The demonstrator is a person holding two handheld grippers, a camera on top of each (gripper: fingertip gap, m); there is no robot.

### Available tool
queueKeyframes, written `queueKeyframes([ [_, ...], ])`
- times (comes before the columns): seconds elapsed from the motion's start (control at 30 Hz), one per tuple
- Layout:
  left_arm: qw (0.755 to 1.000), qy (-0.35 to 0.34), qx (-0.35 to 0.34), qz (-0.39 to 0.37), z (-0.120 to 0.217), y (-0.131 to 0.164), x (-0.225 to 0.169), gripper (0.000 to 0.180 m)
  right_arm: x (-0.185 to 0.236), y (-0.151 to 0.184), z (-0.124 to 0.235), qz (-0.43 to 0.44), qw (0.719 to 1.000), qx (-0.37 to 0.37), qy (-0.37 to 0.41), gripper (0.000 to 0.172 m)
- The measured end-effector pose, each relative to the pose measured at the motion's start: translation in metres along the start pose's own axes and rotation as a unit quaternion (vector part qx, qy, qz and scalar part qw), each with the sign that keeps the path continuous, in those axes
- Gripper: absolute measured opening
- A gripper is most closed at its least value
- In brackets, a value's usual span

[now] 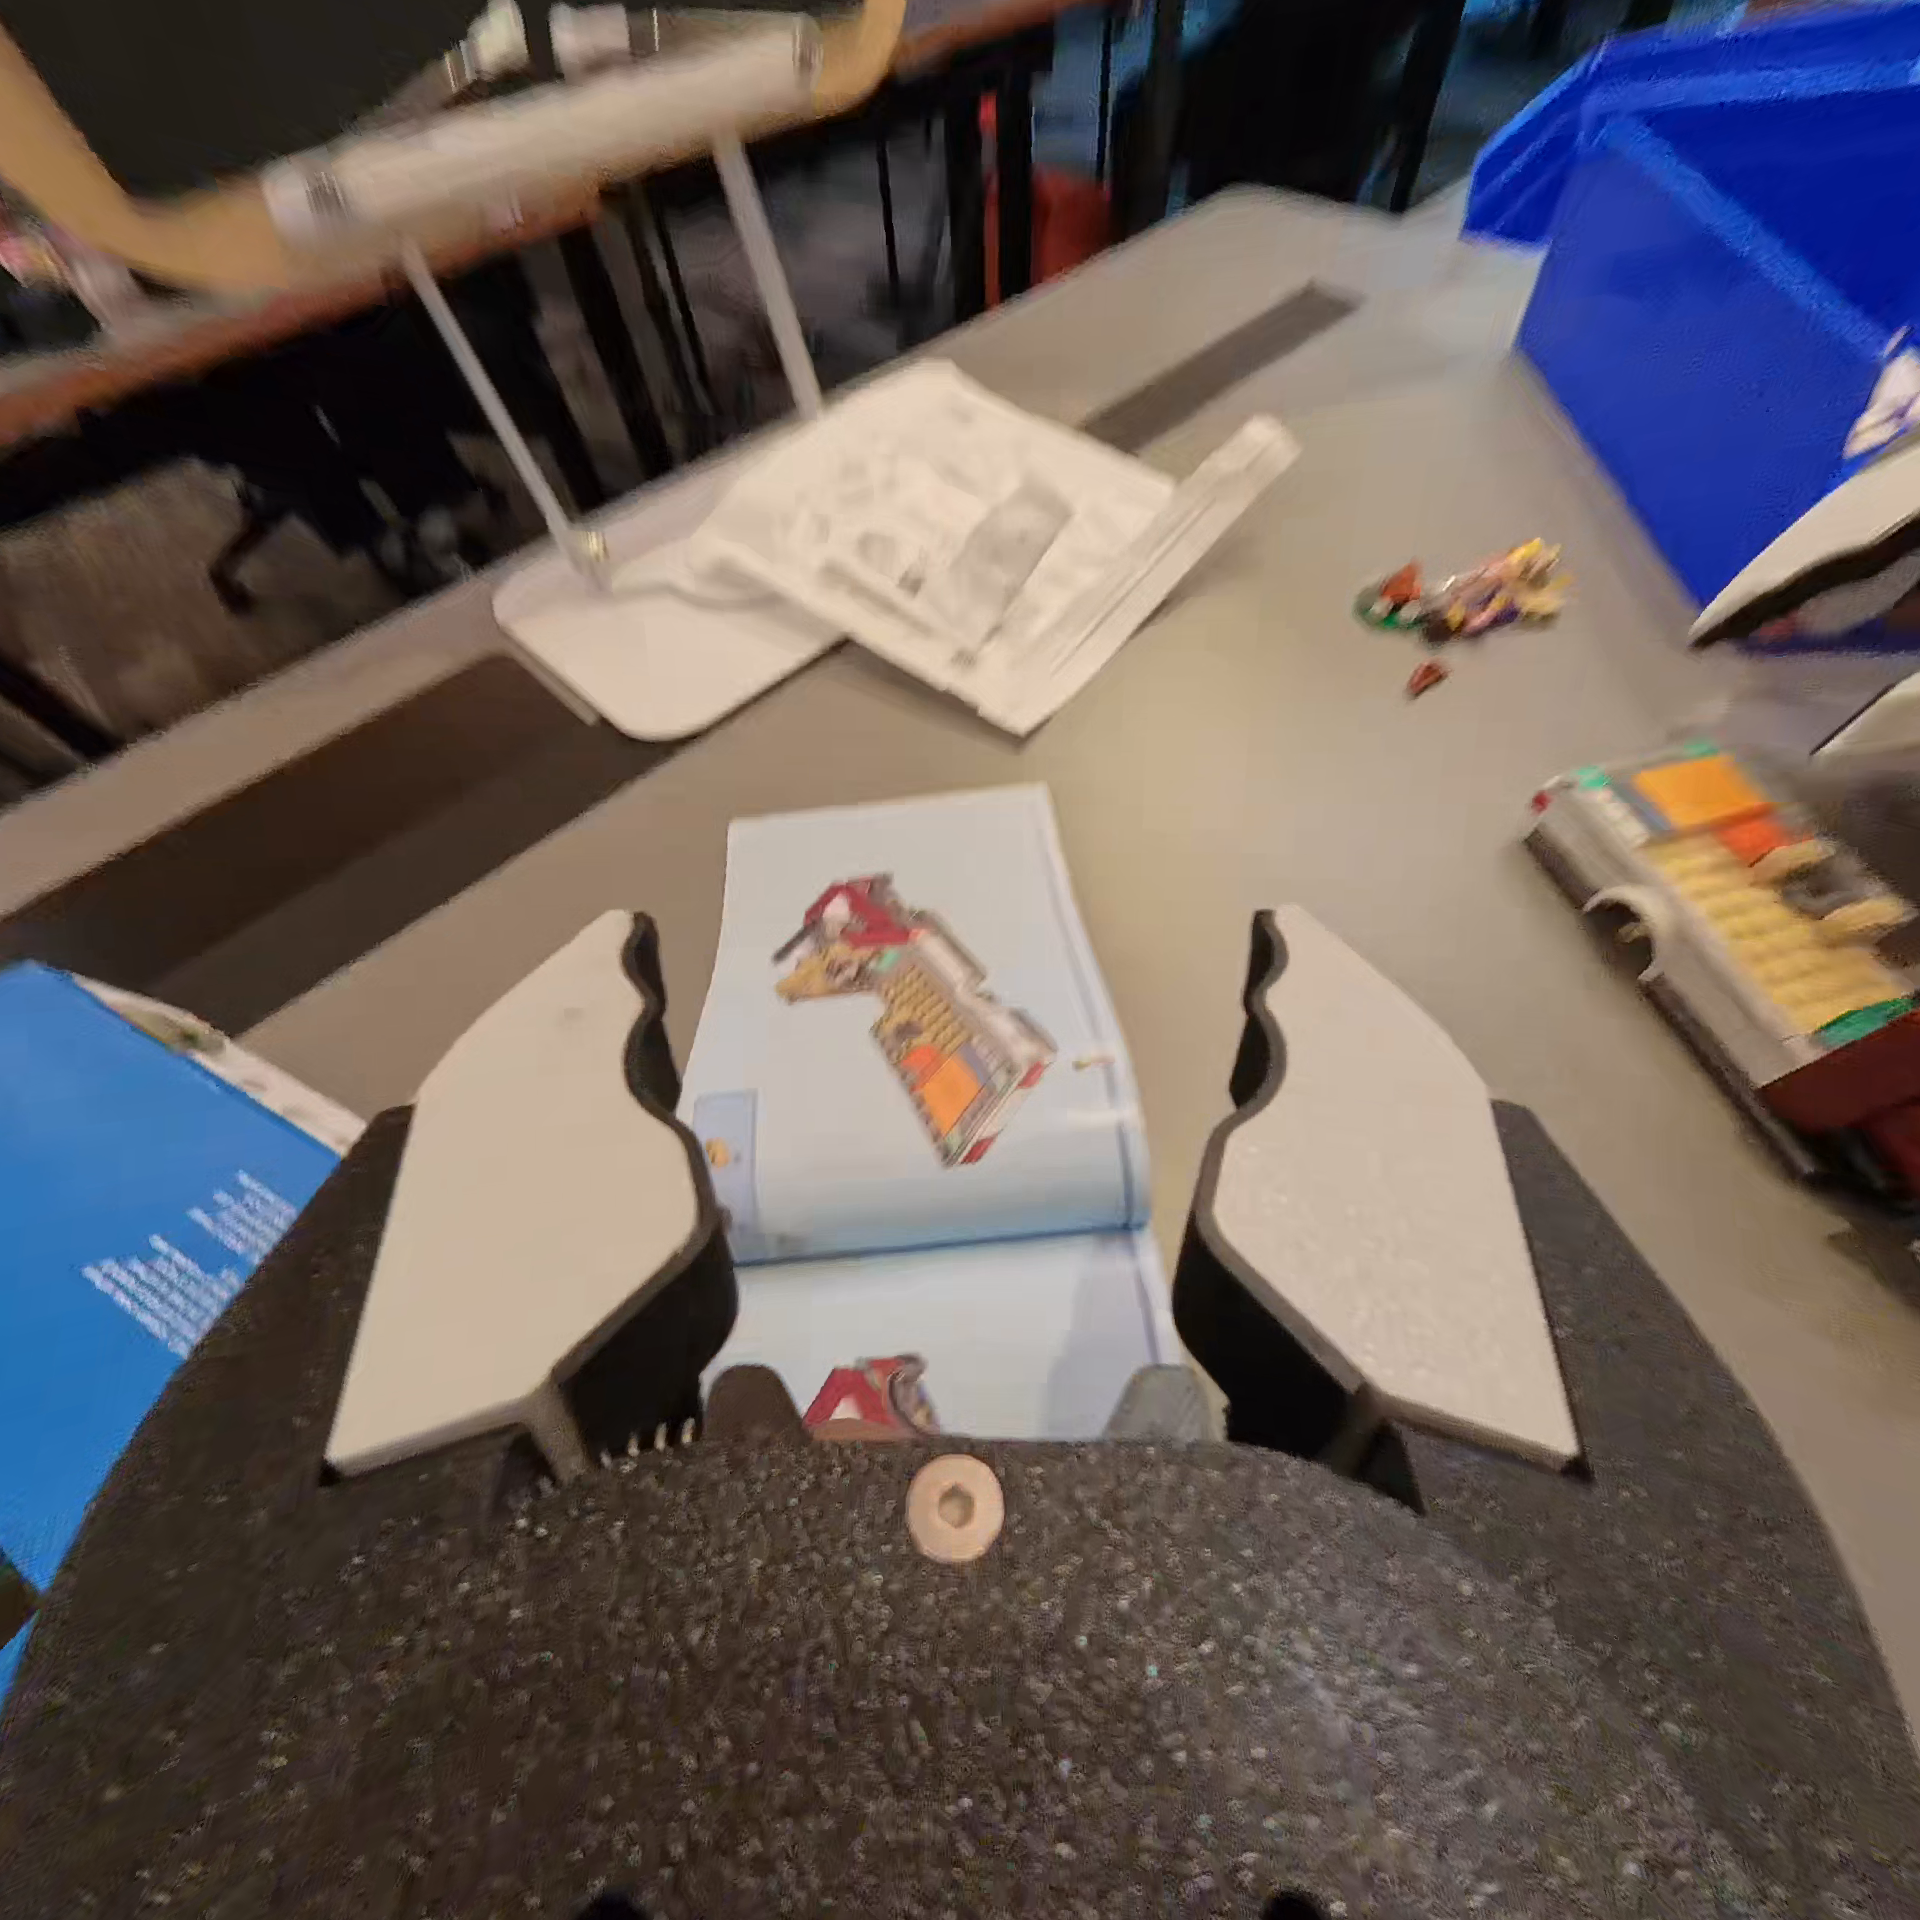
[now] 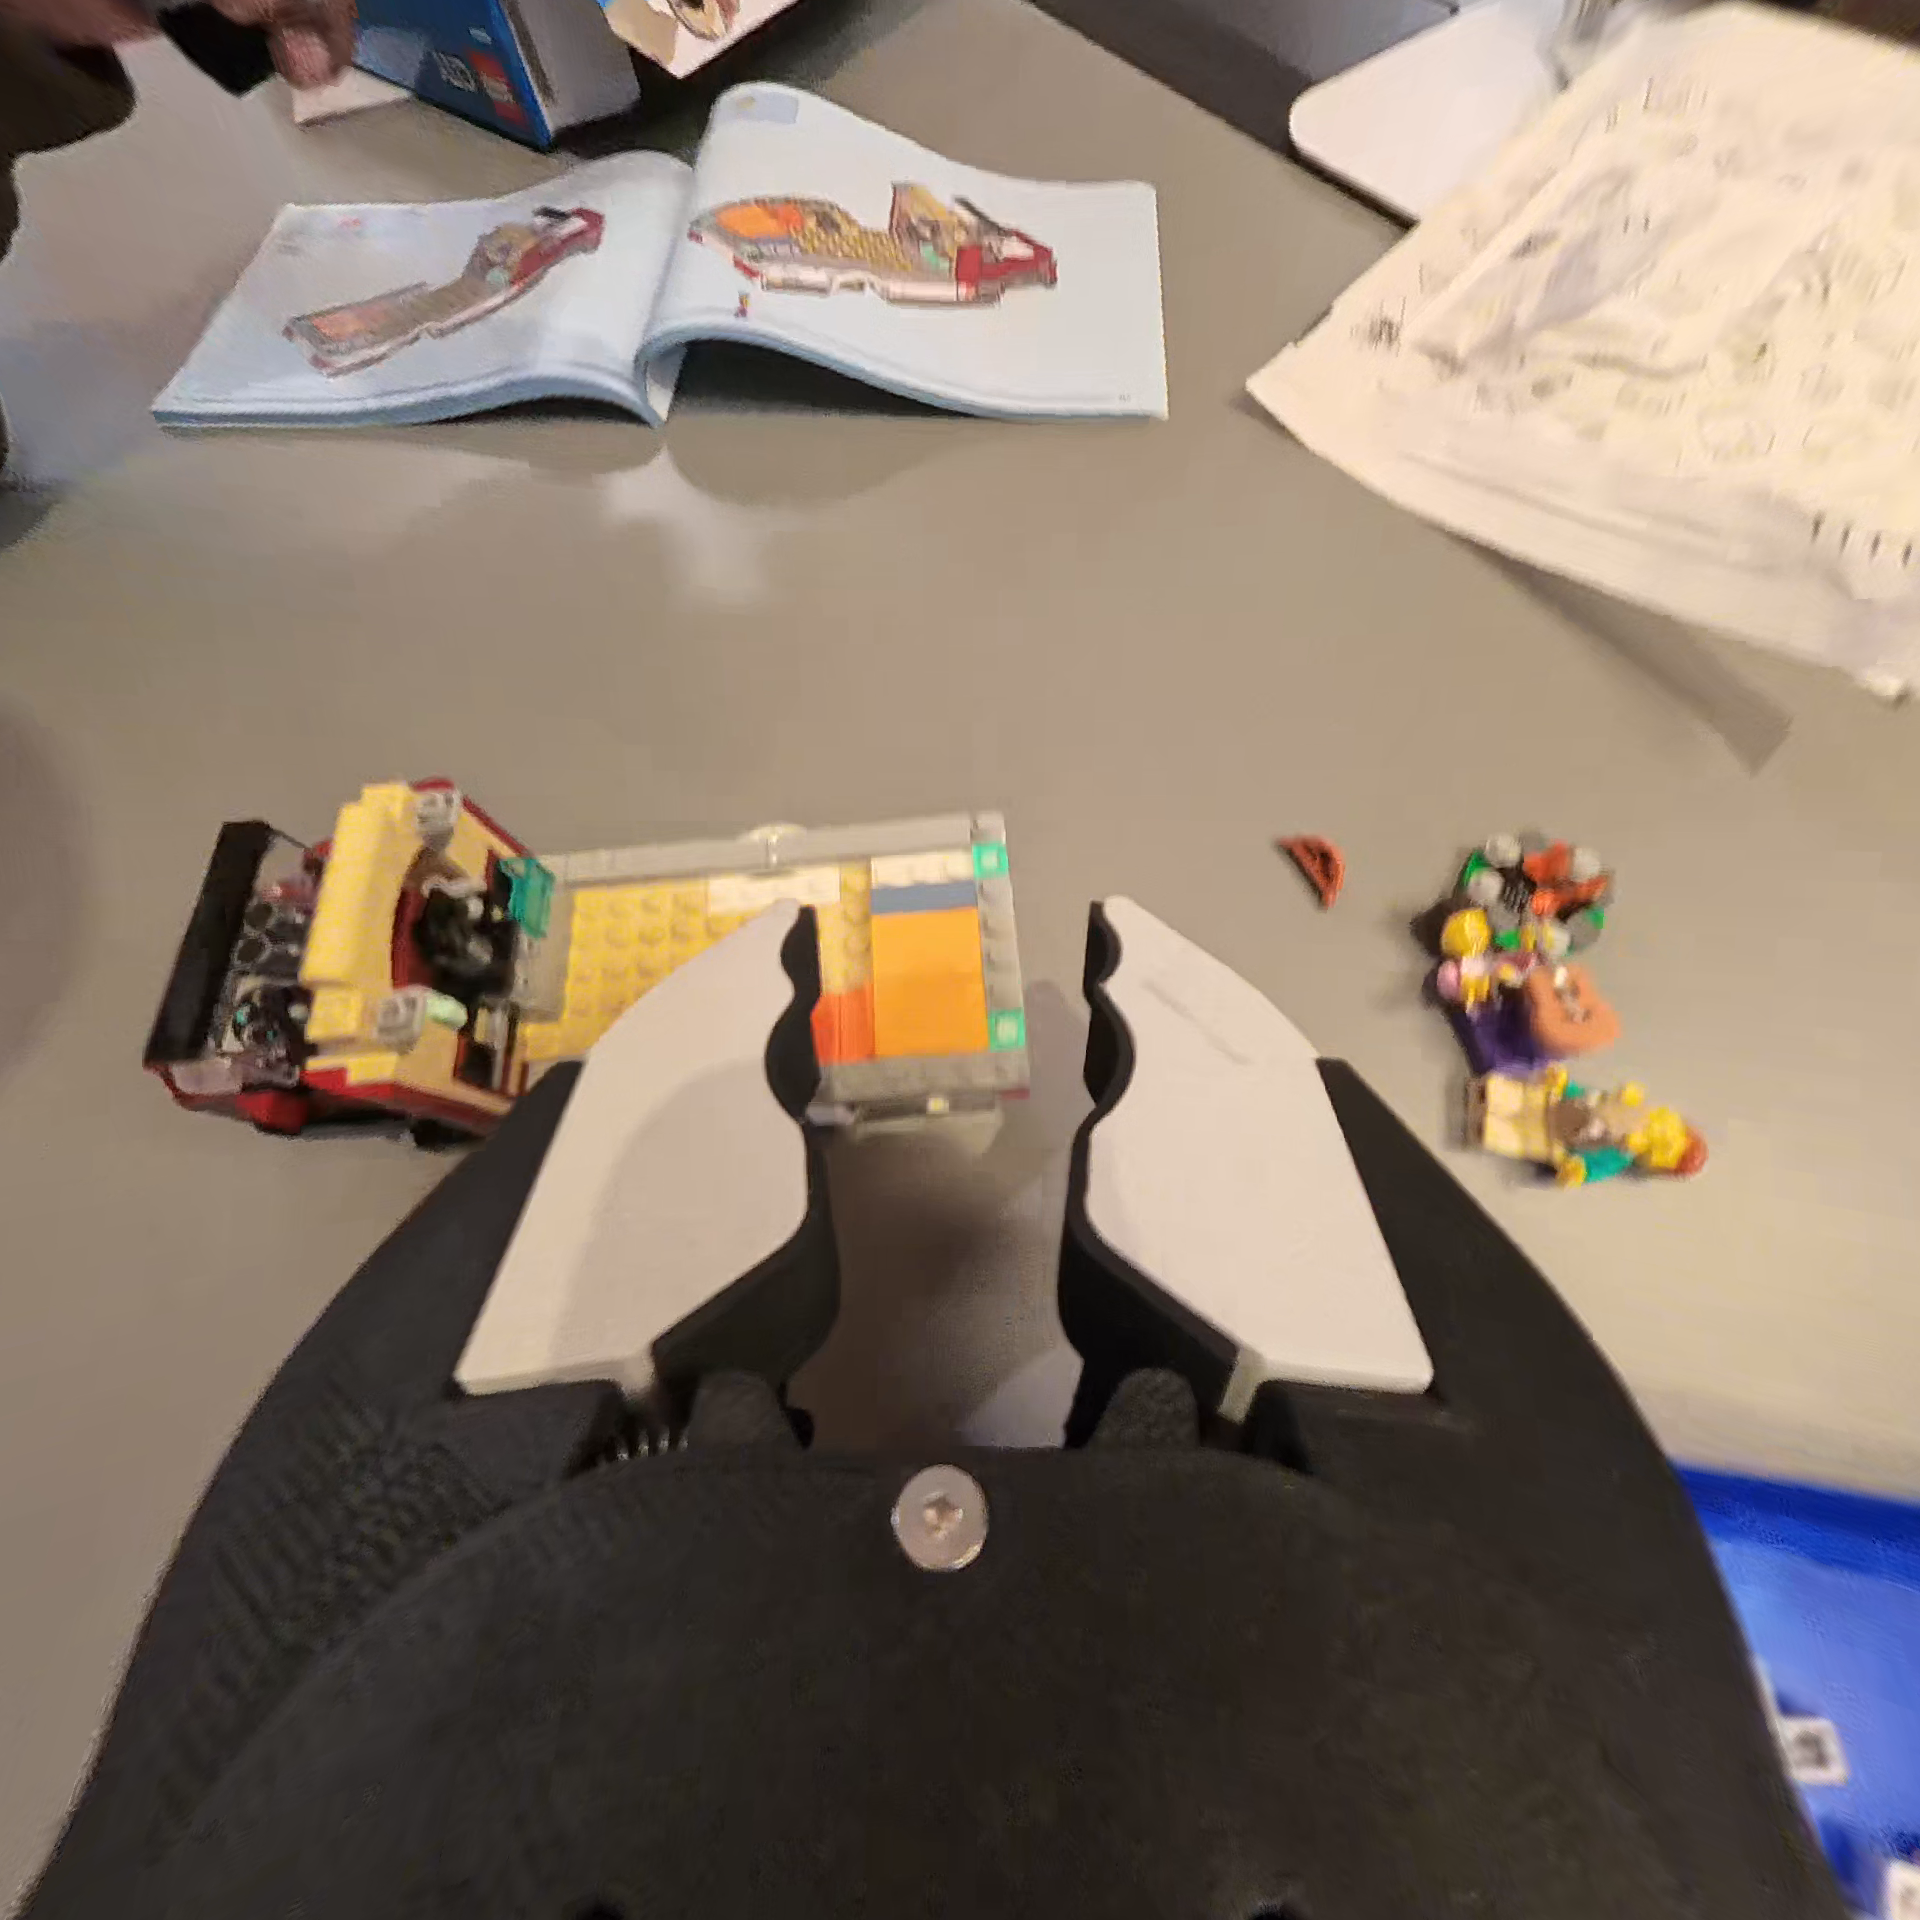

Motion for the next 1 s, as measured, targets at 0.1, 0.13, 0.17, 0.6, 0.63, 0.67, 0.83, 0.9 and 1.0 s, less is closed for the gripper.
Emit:
queueKeyframes([
  [0.1, 0.997, -0.014, 0.074, 0.015, -0.017, 0.017, 0.024, 0.113, -0.007, -0.023, -0.007, 0.033, 0.999, -0.006, 0.007, 0.051],
  [0.13, 0.995, 0.001, 0.095, 0.019, -0.021, 0.023, 0.026, 0.113, -0.010, -0.030, -0.011, 0.042, 0.999, -0.007, 0.009, 0.052],
  [0.17, 0.993, 0.017, 0.114, 0.022, -0.024, 0.029, 0.025, 0.112, -0.012, -0.038, -0.014, 0.049, 0.999, -0.009, 0.010, 0.052],
  [0.6, 0.978, 0.041, 0.175, -0.107, -0.044, 0.072, -0.018, 0.105, -0.040, -0.109, -0.111, 0.129, 0.990, 0.030, -0.051, 0.051],
  [0.63, 0.978, 0.042, 0.176, -0.104, -0.043, 0.074, -0.017, 0.103, -0.040, -0.112, -0.122, 0.129, 0.988, 0.032, -0.075, 0.053],
  [0.67, 0.979, 0.043, 0.174, -0.096, -0.041, 0.075, -0.015, 0.101, -0.040, -0.114, -0.132, 0.131, 0.986, 0.032, -0.098, 0.055],
  [0.83, 0.984, 0.055, 0.153, -0.068, -0.035, 0.072, -0.011, 0.091, -0.038, -0.114, -0.169, 0.167, 0.971, 0.036, -0.166, 0.062],
  [0.9, 0.984, 0.055, 0.149, -0.078, -0.035, 0.070, -0.013, 0.089, -0.036, -0.112, -0.178, 0.185, 0.965, 0.036, -0.180, 0.064],
  [1.0, 0.983, 0.058, 0.150, -0.090, -0.032, 0.069, -0.016, 0.085, -0.029, -0.108, -0.187, 0.221, 0.955, 0.035, -0.196, 0.066],
])
Point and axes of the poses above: each gripper's, where its closed fingertips meet, z back along the fingers, y out of its underside, x = y × z across the jaws, the point moved 5 cm from there along z, back along the fingers, and after that the axes turned 15 degrees about z, right-handed, at the moved point
